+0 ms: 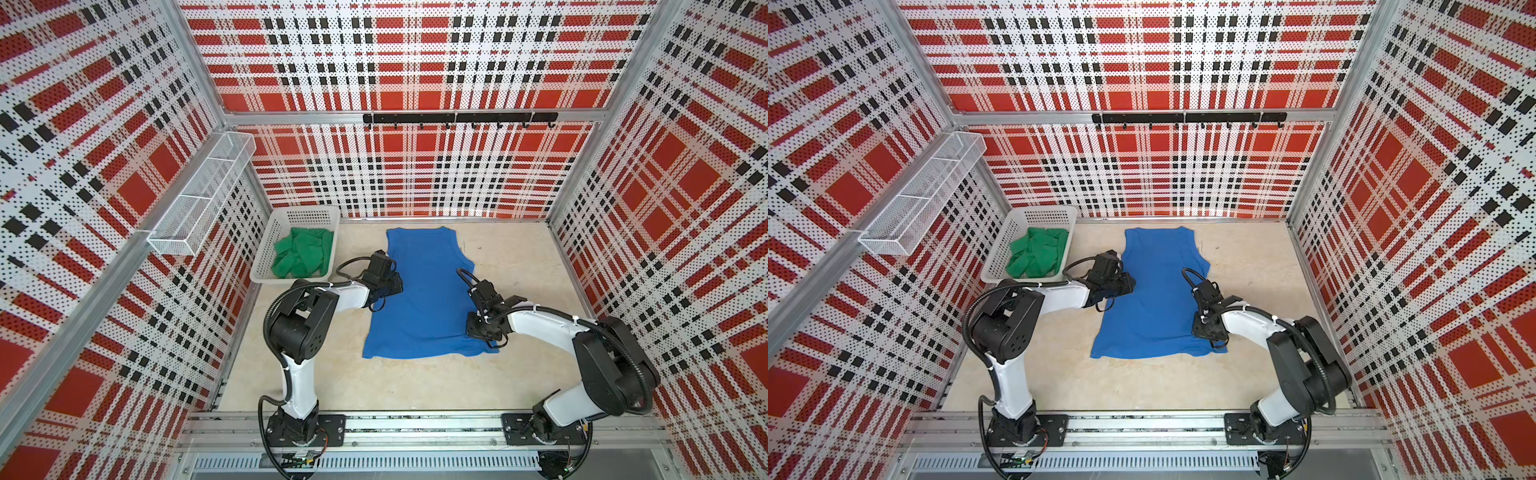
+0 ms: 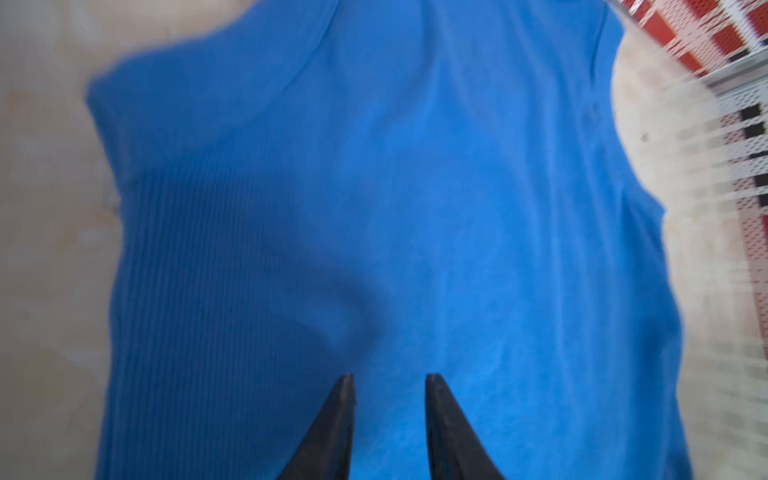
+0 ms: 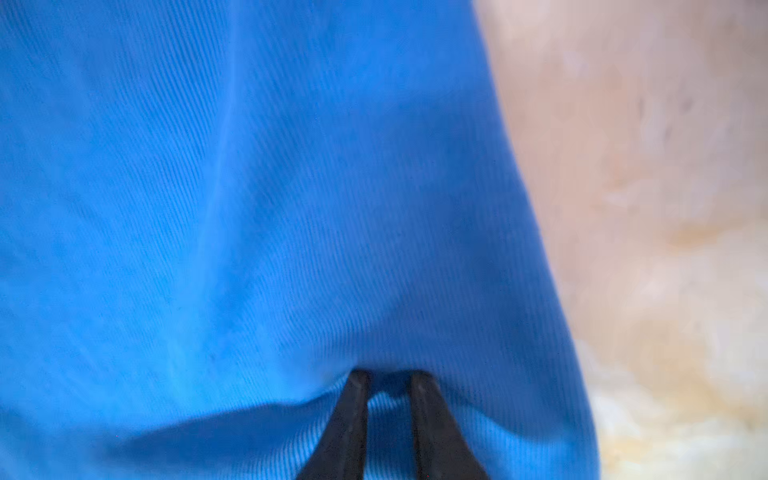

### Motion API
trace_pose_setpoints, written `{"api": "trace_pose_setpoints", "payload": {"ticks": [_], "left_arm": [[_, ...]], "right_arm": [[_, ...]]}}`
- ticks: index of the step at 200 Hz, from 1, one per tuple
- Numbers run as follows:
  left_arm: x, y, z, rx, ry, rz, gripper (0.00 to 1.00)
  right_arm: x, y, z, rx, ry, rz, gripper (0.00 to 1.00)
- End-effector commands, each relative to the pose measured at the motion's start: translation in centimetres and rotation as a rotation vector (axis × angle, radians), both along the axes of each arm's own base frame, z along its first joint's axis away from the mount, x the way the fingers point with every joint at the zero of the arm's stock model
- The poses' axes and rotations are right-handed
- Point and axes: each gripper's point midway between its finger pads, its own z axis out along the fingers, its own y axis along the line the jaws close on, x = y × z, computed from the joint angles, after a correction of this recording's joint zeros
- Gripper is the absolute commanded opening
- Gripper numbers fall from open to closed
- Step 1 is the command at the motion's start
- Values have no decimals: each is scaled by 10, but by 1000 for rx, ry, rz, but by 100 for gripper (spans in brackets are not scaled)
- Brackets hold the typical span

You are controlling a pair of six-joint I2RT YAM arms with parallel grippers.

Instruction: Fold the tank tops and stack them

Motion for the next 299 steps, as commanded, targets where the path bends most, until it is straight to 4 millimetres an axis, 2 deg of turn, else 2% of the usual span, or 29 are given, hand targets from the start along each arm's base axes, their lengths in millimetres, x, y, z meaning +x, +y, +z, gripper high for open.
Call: {"api": "trace_pose_setpoints", "payload": {"ticks": [1, 29, 47, 59, 75, 91, 107, 125, 142, 153, 168, 180, 190, 193, 202, 220, 242, 269, 287, 299], "left_arm": [[-17, 15, -14, 8, 7, 46, 35], [-63, 36, -31, -27, 58, 108, 35], [-97, 41, -40, -53, 92, 138, 35], [-121, 39, -44, -75, 122, 152, 34], [-152, 24, -44, -126, 154, 146, 34], [-177, 2, -35, -171, 169, 104, 35], [-184, -7, -21, -119, 164, 63, 41], [-164, -2, 18, -55, 78, 49, 51], [-127, 2, 66, -46, -33, 37, 56], [-97, 5, 92, -40, -98, 20, 58], [-55, 9, 113, 7, -170, -1, 58], [-20, 13, 123, 54, -218, -7, 58], [8, 13, 119, 61, -226, -17, 56], [17, 11, 124, 53, -239, -22, 56], [40, 5, 123, 45, -251, -39, 55], [80, -4, 108, 44, -250, -57, 54], [108, -18, 76, 1, -208, -81, 53], [113, -30, 27, -44, -122, -92, 51], [108, -23, -9, -81, -31, -69, 49], [107, -13, -22, -77, -18, -37, 48]], "right_arm": [[5, -34, -30, -122, 48, -52, 22], [22, -63, -33, -180, 70, -75, 22], [41, -80, -29, -196, 63, -87, 22], [56, -92, -27, -213, 56, -71, 22], [81, -109, -24, -221, 47, -58, 22], [105, -116, -4, -199, 23, -37, 24], [121, -119, 35, -222, -40, -4, 29], [118, -114, 71, -212, -84, 14, 37], [100, -97, 85, -170, -102, 36, 43], [84, -79, 85, -127, -100, 53, 44], [61, -52, 77, -76, -82, 78, 45], [43, -35, 70, -45, -61, 89, 44], [30, -22, 64, -18, -49, 92, 41], [26, -19, 62, -13, -45, 96, 40], [16, -11, 58, 16, -30, 74, 37], [-6, 5, 49, 60, -4, 66, 31], [-26, 23, 37, 110, 28, 72, 26], [-37, 22, 14, 96, 73, 61, 25], [-34, 2, 2, -2, 96, 48, 24], [-32, -15, -3, -71, 115, 41, 23]]}}
